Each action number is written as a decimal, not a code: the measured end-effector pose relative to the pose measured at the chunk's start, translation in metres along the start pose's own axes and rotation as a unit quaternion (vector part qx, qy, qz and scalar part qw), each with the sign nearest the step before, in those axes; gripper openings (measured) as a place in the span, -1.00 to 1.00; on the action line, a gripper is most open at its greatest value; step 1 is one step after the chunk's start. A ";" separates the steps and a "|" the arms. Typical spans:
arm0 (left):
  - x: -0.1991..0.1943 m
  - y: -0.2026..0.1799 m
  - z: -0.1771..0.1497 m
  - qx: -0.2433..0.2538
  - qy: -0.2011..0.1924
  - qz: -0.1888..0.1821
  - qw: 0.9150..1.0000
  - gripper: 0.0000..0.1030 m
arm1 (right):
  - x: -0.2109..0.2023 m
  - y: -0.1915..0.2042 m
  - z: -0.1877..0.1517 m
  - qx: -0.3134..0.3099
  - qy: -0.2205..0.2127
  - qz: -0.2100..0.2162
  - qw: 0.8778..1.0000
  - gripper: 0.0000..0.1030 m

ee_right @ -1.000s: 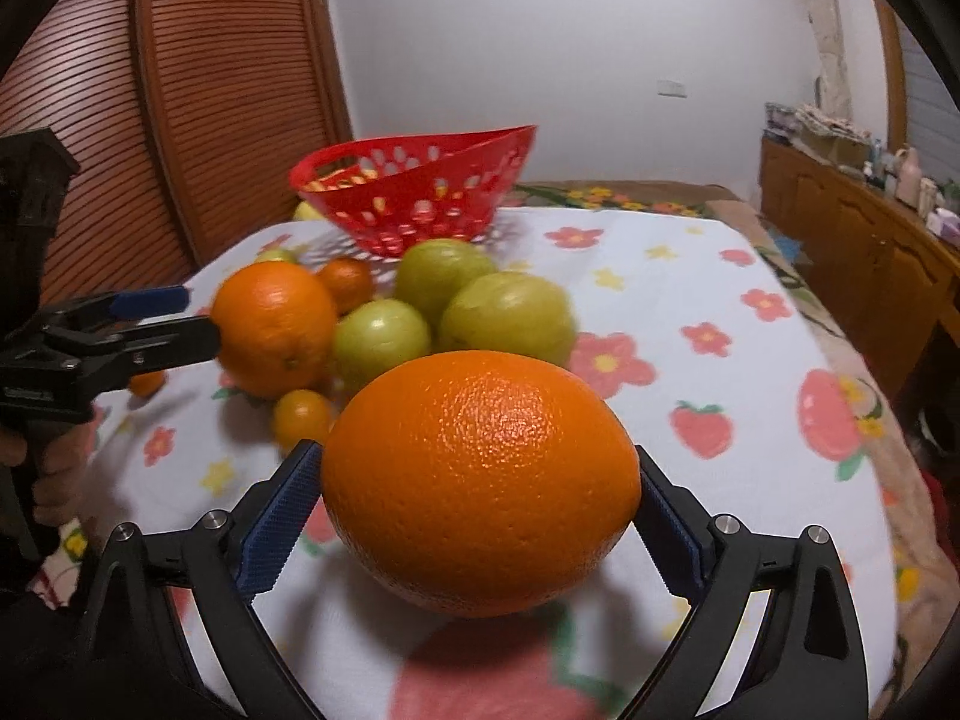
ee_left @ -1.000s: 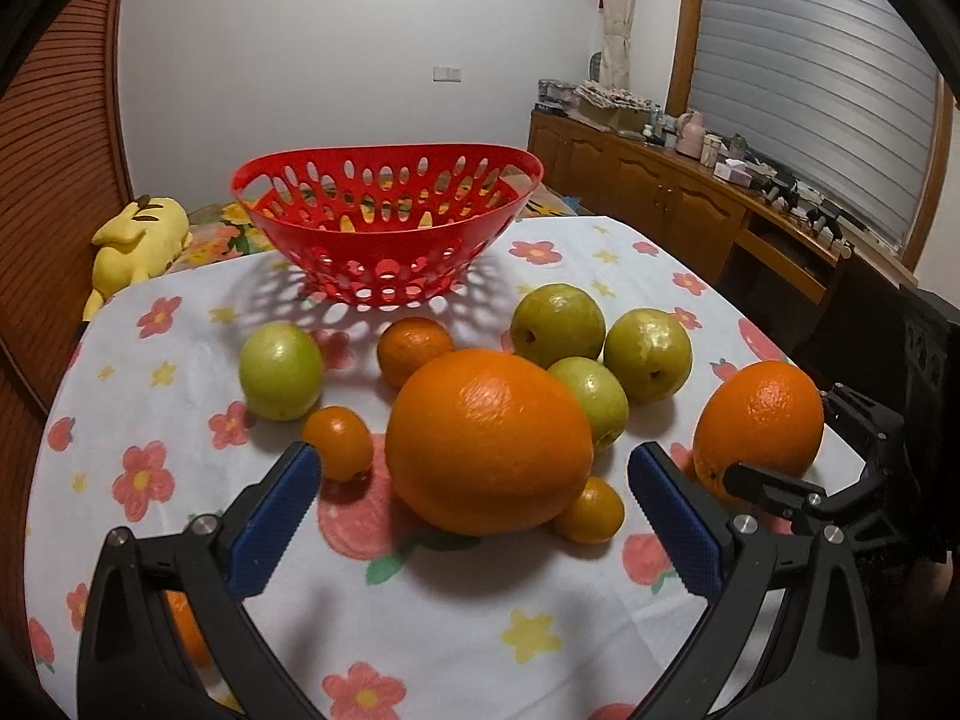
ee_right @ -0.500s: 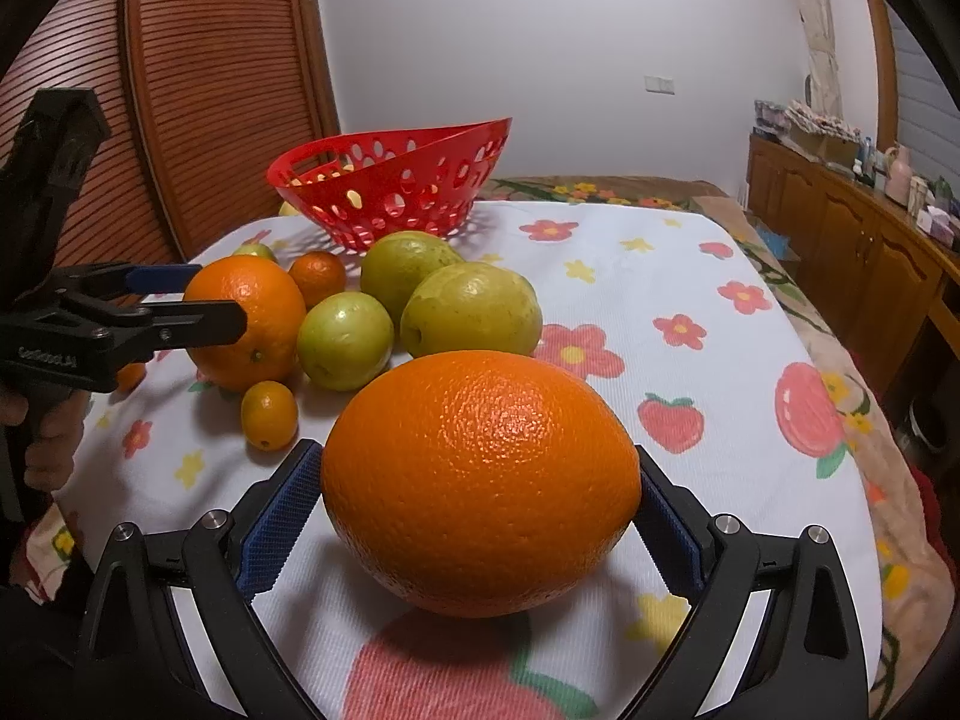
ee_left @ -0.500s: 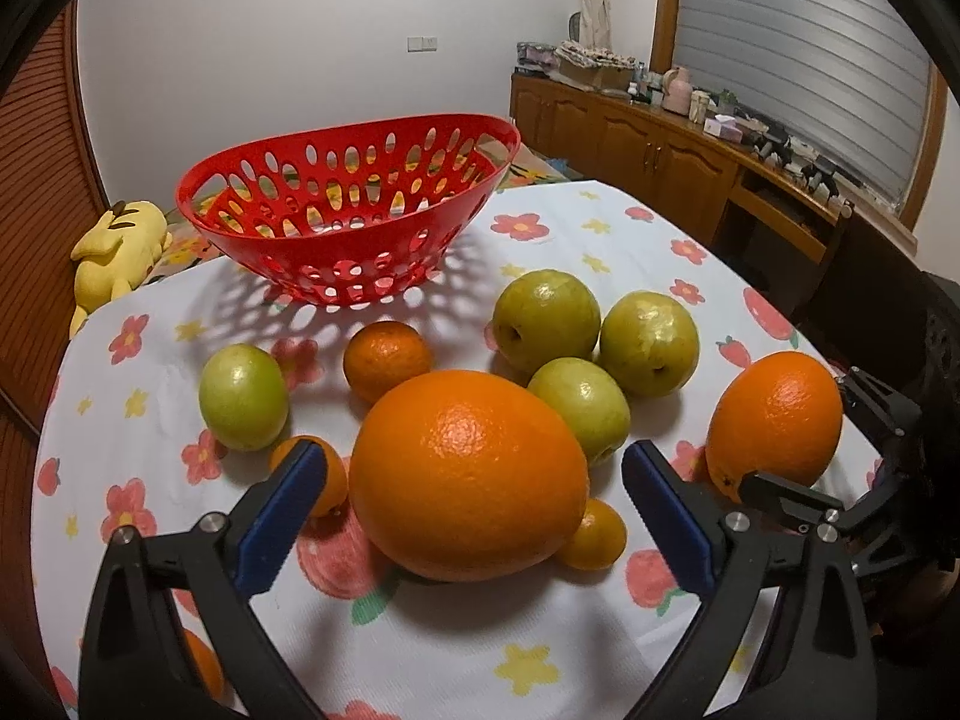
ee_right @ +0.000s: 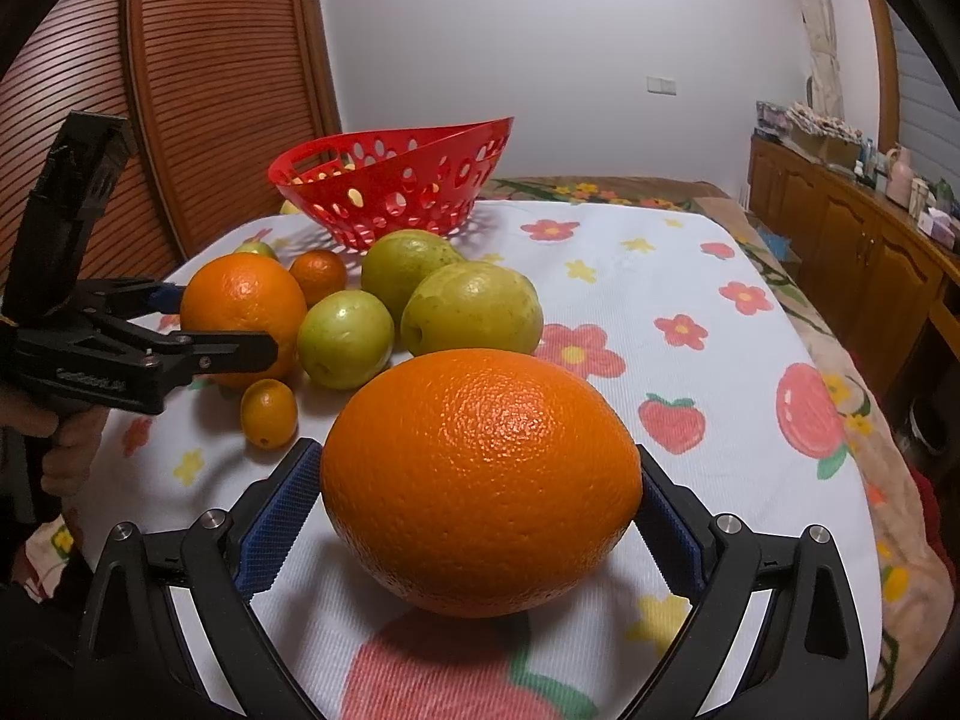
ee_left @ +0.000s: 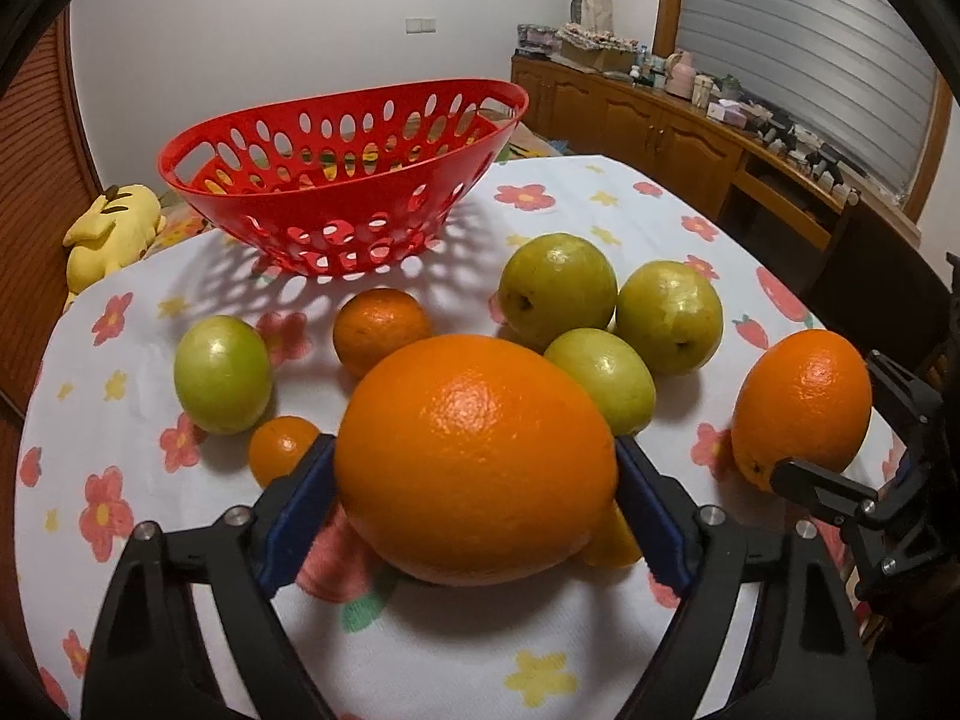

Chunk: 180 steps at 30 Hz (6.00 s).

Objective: Organize fruits
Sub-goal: 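Close right gripper on a large orange while left gripper closes on another large orange, then lift both held oranges and carry them over the red basket, then open right gripper to drop its orange in basket while left gripper releases its orange there, then withdraw both grippers from the basket back toward the remaining fruit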

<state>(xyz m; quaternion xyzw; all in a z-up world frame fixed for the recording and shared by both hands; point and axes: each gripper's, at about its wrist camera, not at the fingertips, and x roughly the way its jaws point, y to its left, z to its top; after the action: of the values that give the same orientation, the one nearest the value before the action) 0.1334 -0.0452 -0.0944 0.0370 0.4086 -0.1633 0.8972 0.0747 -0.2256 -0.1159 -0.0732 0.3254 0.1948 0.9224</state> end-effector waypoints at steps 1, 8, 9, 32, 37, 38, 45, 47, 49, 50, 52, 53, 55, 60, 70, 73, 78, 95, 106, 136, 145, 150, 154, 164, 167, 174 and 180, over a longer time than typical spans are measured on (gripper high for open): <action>-0.001 0.001 -0.001 -0.001 -0.001 -0.003 1.000 0.70 | 0.000 0.000 0.000 0.000 0.000 0.000 1.000 0.93; -0.005 0.011 -0.003 -0.031 -0.008 -0.020 0.999 0.69 | 0.000 0.001 0.000 -0.003 0.001 0.000 1.000 0.94; -0.006 0.011 -0.004 -0.032 -0.008 -0.020 0.999 0.68 | 0.000 0.001 0.000 -0.004 0.002 0.000 1.000 0.94; -0.073 0.023 0.016 -0.041 -0.095 -0.026 0.994 0.68 | -0.015 0.004 0.046 -0.040 -0.009 0.030 0.999 0.89; -0.087 0.029 0.024 -0.040 -0.113 -0.022 0.993 0.68 | -0.023 0.007 0.073 -0.050 -0.026 0.041 0.998 0.89; -0.089 0.030 0.026 -0.040 -0.116 -0.021 0.992 0.68 | -0.024 0.008 0.078 -0.052 -0.027 0.040 0.997 0.89; -0.097 0.048 0.039 -0.044 -0.131 -0.014 0.990 0.68 | -0.023 0.014 0.112 -0.069 -0.037 0.045 0.996 0.89; -0.098 0.055 0.042 -0.044 -0.134 -0.011 0.990 0.68 | -0.019 0.015 0.122 -0.074 -0.037 0.050 0.995 0.89; -0.096 0.061 0.045 -0.046 -0.136 -0.010 0.990 0.68 | -0.012 0.018 0.132 -0.081 -0.034 0.054 0.995 0.89; -0.095 0.065 0.046 -0.047 -0.136 -0.009 0.990 0.68 | -0.008 0.019 0.137 -0.085 -0.032 0.055 0.994 0.89; -0.091 0.072 0.050 -0.051 -0.135 -0.007 0.990 0.68 | 0.002 0.022 0.145 -0.094 -0.027 0.056 0.994 0.89; -0.089 0.076 0.052 -0.054 -0.133 -0.006 0.990 0.68 | 0.007 0.023 0.150 -0.097 -0.024 0.056 0.993 0.89; -0.085 0.083 0.056 -0.060 -0.130 -0.005 0.990 0.68 | 0.018 0.025 0.160 -0.102 -0.019 0.058 0.993 0.89; -0.077 0.096 0.068 -0.064 -0.130 0.000 0.989 0.68 | 0.043 0.032 0.182 -0.115 -0.005 0.070 0.991 0.89; -0.061 0.115 0.094 -0.063 -0.123 0.004 0.990 0.68 | 0.107 0.043 0.218 -0.156 0.051 0.075 0.984 0.89; -0.056 0.120 0.100 -0.064 -0.120 0.003 0.991 0.68 | 0.128 0.043 0.223 -0.167 0.076 0.074 0.980 0.89; -0.047 0.129 0.108 -0.065 -0.114 0.005 0.991 0.68 | 0.161 0.046 0.225 -0.182 0.122 0.080 0.972 0.89; -0.027 0.136 0.118 -0.058 -0.096 0.006 0.994 0.68 | 0.216 0.064 0.207 -0.270 0.244 0.064 0.929 0.89; -0.026 0.137 0.119 -0.059 -0.097 0.006 0.994 0.68 | 0.230 0.068 0.206 -0.266 0.276 0.059 0.922 0.90; 0.011 0.104 0.139 -0.017 -0.052 -0.004 0.998 0.68 | 0.165 0.015 0.244 -0.179 0.168 0.050 0.968 0.99; 0.031 0.089 0.139 -0.008 -0.022 0.002 1.000 0.69 | 0.156 -0.007 0.238 -0.157 0.153 0.050 0.974 0.99; 0.043 0.085 0.141 -0.011 -0.003 0.007 1.000 0.69 | 0.153 -0.017 0.238 -0.146 0.144 0.050 0.977 0.99; 0.055 0.088 0.141 -0.025 0.019 0.000 1.000 0.69 | 0.151 -0.021 0.237 -0.141 0.140 0.048 0.979 0.99; 0.036 0.082 0.155 -0.021 -0.032 0.006 0.999 0.77 | 0.144 -0.030 0.233 -0.135 0.137 0.047 0.980 0.99; 0.019 0.084 0.164 -0.024 -0.055 0.010 0.998 0.77 | 0.142 -0.031 0.231 -0.133 0.138 0.048 0.980 0.99; -0.014 0.088 0.153 -0.025 -0.093 0.025 0.995 0.77 | 0.121 -0.031 0.229 -0.118 0.116 0.051 0.985 0.99; -0.039 0.079 0.138 -0.022 -0.109 0.021 0.994 0.77 | 0.086 -0.021 0.217 -0.103 0.083 0.056 0.990 0.99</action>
<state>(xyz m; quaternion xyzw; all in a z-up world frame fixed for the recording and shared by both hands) 0.2347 0.0121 0.0214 0.0080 0.3115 -0.1380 0.9402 0.2684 -0.1608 -0.0011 -0.1656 0.3829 0.2718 0.8673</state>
